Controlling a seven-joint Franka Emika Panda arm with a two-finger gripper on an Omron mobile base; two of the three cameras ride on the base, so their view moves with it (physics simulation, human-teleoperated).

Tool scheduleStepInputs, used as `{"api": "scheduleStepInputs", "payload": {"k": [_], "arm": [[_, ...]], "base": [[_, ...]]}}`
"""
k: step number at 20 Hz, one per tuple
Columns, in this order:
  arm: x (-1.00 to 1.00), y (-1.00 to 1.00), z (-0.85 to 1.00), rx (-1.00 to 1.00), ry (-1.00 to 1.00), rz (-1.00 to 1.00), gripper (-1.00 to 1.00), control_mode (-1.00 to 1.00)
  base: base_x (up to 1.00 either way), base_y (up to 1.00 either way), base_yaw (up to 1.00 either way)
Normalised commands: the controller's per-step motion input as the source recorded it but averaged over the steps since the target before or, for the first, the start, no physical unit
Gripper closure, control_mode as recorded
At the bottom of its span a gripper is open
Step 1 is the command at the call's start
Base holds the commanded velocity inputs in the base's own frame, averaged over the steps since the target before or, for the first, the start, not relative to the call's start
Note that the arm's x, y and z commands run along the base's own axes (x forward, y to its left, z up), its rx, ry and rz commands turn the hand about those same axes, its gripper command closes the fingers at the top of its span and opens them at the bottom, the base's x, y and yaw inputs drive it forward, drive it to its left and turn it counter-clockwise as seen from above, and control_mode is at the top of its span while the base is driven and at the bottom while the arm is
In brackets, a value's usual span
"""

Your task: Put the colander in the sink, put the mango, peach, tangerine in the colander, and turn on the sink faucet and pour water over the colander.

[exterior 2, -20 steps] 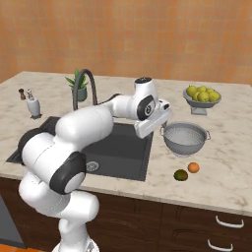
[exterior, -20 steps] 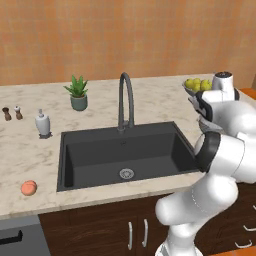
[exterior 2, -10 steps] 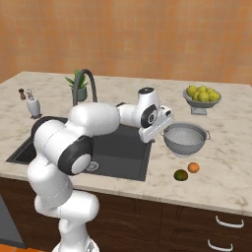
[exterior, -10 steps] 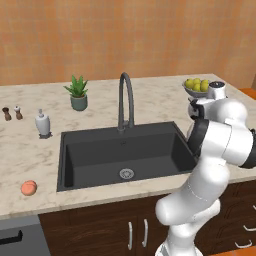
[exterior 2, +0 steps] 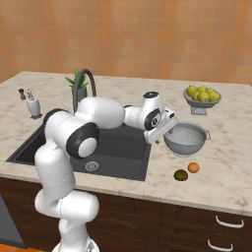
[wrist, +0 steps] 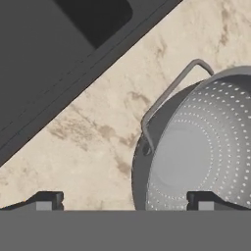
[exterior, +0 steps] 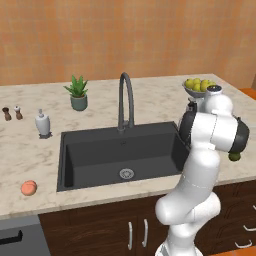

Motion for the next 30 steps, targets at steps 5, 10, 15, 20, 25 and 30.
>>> {"api": "scheduleStepInputs", "payload": {"k": [5, 10, 15, 20, 25, 30], "arm": [[0.3, -0.24, -0.19, 0.0, 0.01, -0.01, -1.0, -1.0], [0.28, -0.19, -0.23, 0.0, 0.04, -0.03, -1.0, -1.0], [0.1, -0.14, -0.28, 0.0, 0.02, -0.04, -1.0, -1.0], [-0.01, 0.01, -0.36, 0.0, 0.05, -0.06, 1.0, -1.0], [-0.19, 0.12, -0.17, 0.0, 0.03, 0.0, 1.0, -1.0], [-0.36, 0.32, 0.04, 0.0, 0.0, 0.08, 1.0, -1.0]], "base": [[0.0, 0.0, 0.0], [0.0, 0.0, 0.0], [0.0, 0.0, 0.0], [0.0, 0.0, 0.0], [0.0, 0.0, 0.0], [0.0, 0.0, 0.0]]}}
